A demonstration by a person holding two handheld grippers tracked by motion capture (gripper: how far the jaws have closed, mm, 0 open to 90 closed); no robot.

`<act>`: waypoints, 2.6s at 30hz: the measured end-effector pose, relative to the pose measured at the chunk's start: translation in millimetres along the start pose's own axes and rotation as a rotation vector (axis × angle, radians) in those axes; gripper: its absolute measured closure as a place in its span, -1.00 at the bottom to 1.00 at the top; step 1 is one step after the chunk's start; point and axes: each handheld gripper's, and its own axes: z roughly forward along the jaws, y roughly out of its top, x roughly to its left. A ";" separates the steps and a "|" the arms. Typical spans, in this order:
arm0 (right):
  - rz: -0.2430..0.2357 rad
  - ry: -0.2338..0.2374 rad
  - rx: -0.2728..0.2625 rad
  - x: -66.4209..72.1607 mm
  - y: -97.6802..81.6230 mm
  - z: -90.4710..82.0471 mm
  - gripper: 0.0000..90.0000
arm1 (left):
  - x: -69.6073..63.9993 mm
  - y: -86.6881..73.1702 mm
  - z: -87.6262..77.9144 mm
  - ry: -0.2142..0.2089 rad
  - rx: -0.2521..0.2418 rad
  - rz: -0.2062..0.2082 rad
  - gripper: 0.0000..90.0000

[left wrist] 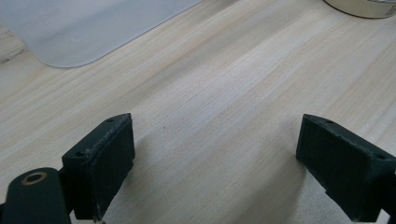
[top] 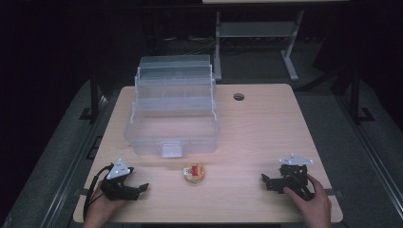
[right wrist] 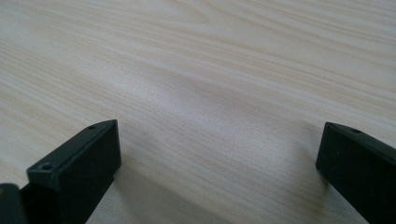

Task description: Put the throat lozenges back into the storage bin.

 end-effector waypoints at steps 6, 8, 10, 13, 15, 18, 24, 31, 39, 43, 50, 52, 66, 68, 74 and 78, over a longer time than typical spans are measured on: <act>-0.001 0.000 -0.002 -0.1 -0.1 0.2 -1.00 | 0.2 0.2 -0.1 -0.003 0.002 0.002 -0.76; 0.000 0.000 -0.002 -0.1 -0.1 0.2 -1.00 | 0.5 0.8 0.0 -0.004 0.005 0.005 -0.76; -0.001 0.000 -0.002 -0.1 -0.1 0.2 -1.00 | -0.4 2.0 0.6 -0.006 0.009 0.002 -0.76; -0.001 0.000 -0.002 -0.1 -0.1 0.2 -1.00 | -1.1 3.7 0.9 -0.015 0.017 0.008 -0.73; -0.001 0.000 -0.002 -0.1 -0.1 0.2 -1.00 | -1.7 5.5 1.4 -0.022 0.023 0.012 -0.73; 0.000 0.000 -0.002 -0.1 -0.1 0.2 -1.00 | -4.1 7.3 1.2 -0.035 0.031 0.016 -0.72; -0.003 0.000 -0.002 -0.3 -0.1 0.1 -1.00 | -4.3 8.0 -3.2 -0.044 0.039 0.000 -0.71; -0.002 0.001 -0.002 -0.2 -0.1 0.2 -1.00 | -6.4 10.8 -7.8 -0.057 0.040 0.001 -0.71; -0.001 0.001 -0.002 -0.2 -0.1 0.2 -1.00 | -10.6 18.0 -7.7 -0.068 0.044 0.020 -0.71; 0.000 0.000 -0.002 0.0 -0.1 0.1 -1.00 | -13.3 21.0 -7.0 -0.074 0.049 0.024 -0.71; 0.000 0.000 -0.002 0.0 -0.1 0.1 -1.00 | -16.8 25.5 -6.6 -0.085 0.052 0.029 -0.70; -0.001 0.000 -0.002 -0.1 -0.1 0.1 -1.00 | -17.7 26.8 -6.3 -0.086 0.053 0.030 -0.70; 0.000 -0.001 -0.002 0.1 -0.1 0.1 -1.00 | -22.7 34.6 -2.3 -0.111 0.075 0.048 -0.69; 0.001 -0.001 -0.002 0.1 -0.1 0.1 -1.00 | -23.5 36.3 -1.4 -0.119 0.079 0.051 -0.69; 0.001 -0.001 -0.002 0.1 -0.1 0.1 -1.00 | -25.7 41.0 -0.1 -0.129 0.088 0.067 -0.69; 0.001 0.000 -0.002 0.1 -0.1 0.1 -1.00 | -27.0 43.7 2.1 -0.137 0.095 0.080 -0.69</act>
